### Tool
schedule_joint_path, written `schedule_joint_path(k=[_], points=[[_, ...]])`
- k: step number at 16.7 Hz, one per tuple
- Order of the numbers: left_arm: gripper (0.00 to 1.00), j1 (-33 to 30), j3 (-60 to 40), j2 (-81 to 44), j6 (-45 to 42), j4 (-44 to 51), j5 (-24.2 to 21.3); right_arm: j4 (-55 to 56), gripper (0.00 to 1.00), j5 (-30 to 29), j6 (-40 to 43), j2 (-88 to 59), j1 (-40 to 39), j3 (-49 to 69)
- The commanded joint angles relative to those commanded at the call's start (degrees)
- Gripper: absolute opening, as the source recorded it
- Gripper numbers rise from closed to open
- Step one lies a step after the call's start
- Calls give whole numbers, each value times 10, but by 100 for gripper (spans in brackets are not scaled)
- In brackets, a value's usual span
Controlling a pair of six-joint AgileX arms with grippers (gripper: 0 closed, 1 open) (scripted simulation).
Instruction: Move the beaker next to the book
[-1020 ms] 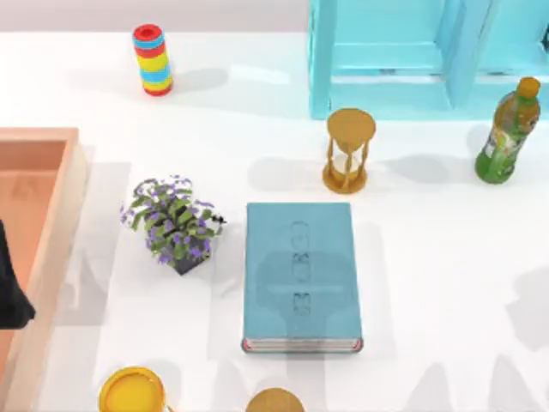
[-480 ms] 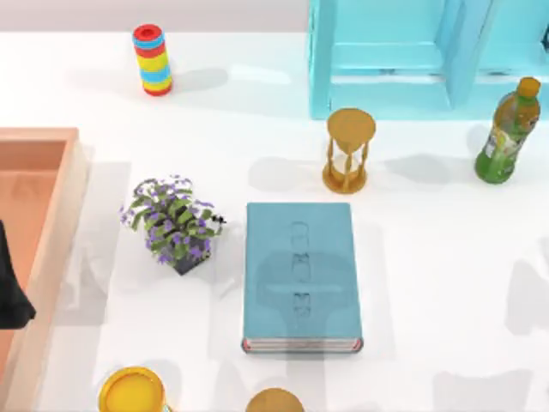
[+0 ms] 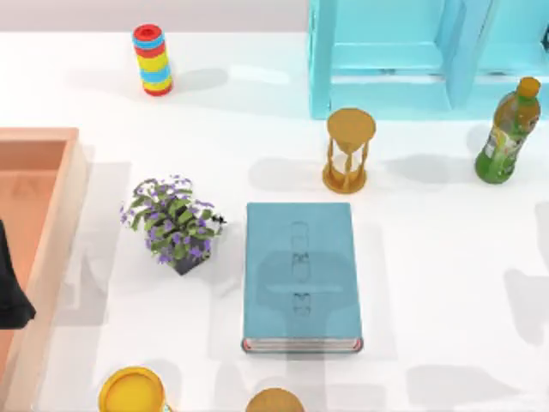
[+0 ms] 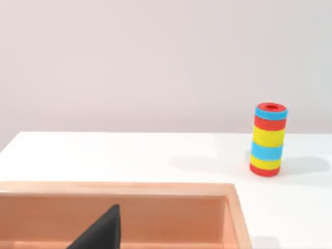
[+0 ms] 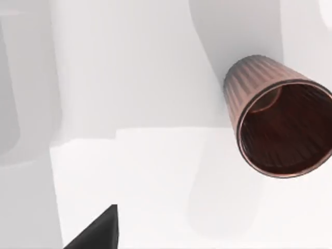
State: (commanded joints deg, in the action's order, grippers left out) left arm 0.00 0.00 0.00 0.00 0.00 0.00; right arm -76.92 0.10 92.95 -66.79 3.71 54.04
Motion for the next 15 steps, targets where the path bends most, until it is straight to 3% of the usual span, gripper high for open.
schedule_joint_path(k=[8,15], points=[[100,0,0,0,0,0,0,20,100,0,3,-7,-2,-19],[100,0,0,0,0,0,0,215,100,0,0,-46,-4,-166]])
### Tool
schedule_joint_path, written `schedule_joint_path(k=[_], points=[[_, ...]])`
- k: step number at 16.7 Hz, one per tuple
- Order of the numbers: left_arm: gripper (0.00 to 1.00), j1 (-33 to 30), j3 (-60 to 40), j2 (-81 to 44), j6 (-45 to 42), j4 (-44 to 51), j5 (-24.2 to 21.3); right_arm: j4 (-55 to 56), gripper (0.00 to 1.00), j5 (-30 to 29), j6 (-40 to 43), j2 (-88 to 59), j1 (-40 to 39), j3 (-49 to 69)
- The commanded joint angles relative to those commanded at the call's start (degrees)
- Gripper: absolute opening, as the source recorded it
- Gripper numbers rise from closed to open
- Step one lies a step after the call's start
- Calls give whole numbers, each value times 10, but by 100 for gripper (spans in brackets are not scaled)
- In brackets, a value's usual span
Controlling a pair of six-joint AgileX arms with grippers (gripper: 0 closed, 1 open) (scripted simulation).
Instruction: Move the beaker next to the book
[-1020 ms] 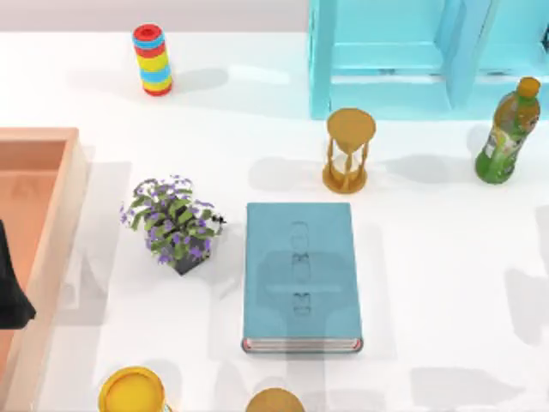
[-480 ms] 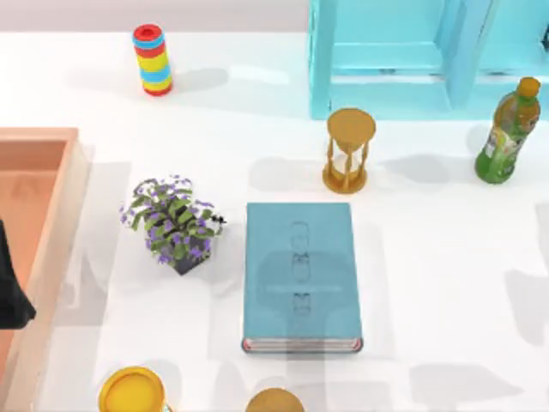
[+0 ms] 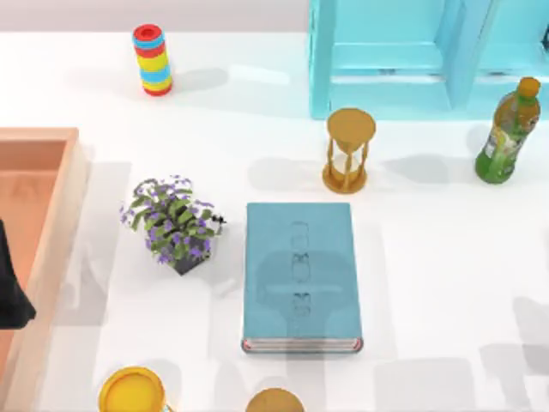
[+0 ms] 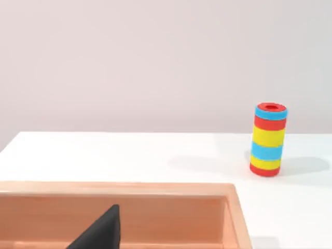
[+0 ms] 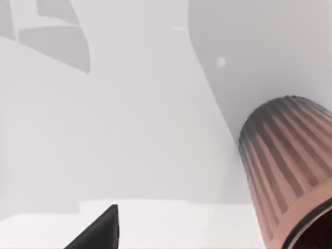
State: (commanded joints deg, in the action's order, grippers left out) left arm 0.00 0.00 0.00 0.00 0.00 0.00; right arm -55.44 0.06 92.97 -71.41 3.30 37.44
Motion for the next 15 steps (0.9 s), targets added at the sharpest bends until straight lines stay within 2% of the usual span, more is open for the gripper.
schedule_joint_path(k=[6,15], points=[[100,0,0,0,0,0,0,33,100,0,0,-9,0,-31],[100,0,0,0,0,0,0,33,32,0,0,-9,0,-31]])
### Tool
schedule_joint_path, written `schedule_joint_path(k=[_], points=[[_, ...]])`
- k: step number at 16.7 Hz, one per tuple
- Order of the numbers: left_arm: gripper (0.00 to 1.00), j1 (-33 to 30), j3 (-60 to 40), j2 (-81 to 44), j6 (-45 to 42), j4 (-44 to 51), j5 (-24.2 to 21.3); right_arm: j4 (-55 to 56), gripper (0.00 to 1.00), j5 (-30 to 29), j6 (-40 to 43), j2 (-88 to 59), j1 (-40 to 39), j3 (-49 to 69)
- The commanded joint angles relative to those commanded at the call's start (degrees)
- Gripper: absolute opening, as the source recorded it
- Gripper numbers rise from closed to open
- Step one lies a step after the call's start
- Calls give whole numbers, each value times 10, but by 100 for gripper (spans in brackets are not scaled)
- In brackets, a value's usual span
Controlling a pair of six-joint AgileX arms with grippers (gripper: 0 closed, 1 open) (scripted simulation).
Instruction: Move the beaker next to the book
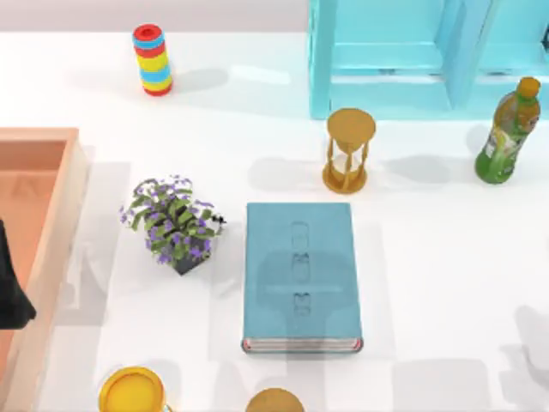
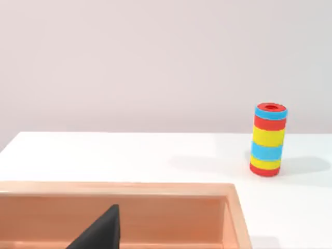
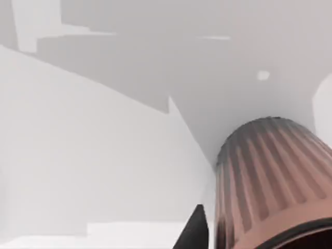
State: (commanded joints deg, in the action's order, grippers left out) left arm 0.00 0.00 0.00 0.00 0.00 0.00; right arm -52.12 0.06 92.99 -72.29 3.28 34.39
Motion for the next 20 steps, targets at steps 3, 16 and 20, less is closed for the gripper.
schedule_joint_path(k=[3,16,20], points=[[100,0,0,0,0,0,0,0,10,0,0,0,0,0],[100,0,0,0,0,0,0,-24,0,0,4,7,-1,20],[100,0,0,0,0,0,0,-111,0,0,4,30,1,75]])
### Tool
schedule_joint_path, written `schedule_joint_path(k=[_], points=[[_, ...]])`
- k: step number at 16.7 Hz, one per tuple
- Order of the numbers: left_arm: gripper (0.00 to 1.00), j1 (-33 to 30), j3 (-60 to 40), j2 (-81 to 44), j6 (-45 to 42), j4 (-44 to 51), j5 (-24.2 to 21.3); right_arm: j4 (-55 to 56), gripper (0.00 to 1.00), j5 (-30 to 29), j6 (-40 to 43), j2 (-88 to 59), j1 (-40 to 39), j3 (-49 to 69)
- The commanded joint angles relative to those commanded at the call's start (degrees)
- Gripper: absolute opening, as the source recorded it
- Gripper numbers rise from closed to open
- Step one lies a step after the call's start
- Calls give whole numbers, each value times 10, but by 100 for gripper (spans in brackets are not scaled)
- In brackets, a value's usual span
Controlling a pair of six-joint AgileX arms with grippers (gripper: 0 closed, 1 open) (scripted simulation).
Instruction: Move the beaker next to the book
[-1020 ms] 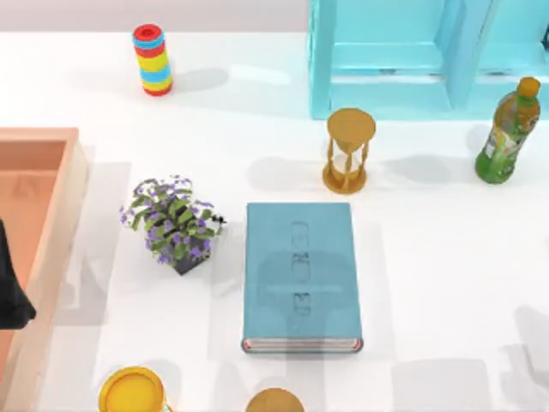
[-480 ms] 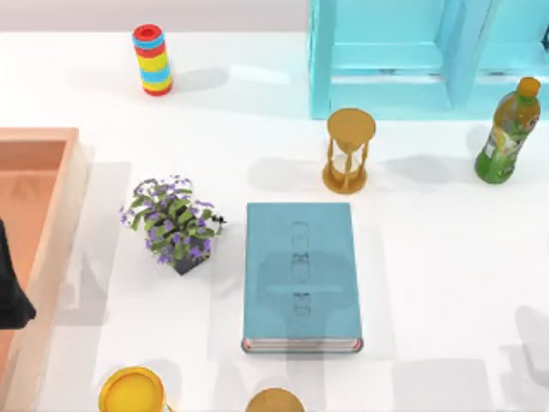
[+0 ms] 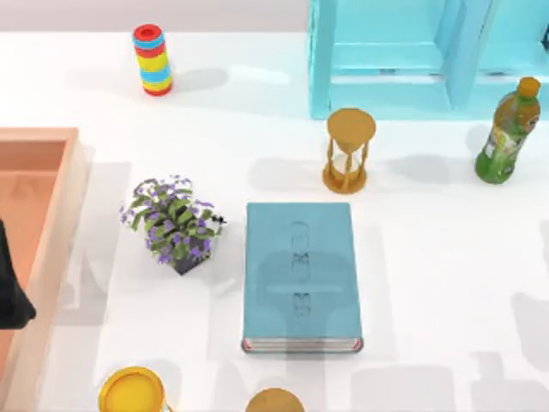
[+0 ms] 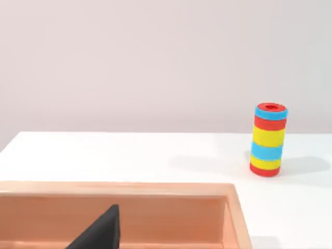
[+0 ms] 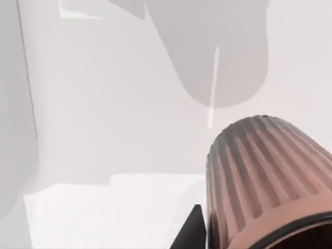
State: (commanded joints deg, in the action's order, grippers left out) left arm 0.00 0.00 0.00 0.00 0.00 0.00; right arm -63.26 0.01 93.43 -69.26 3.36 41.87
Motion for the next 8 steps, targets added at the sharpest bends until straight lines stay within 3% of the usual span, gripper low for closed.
schedule_joint_path(k=[8], points=[[100,0,0,0,0,0,0,-22,0,0,-9,6,-2,20]])
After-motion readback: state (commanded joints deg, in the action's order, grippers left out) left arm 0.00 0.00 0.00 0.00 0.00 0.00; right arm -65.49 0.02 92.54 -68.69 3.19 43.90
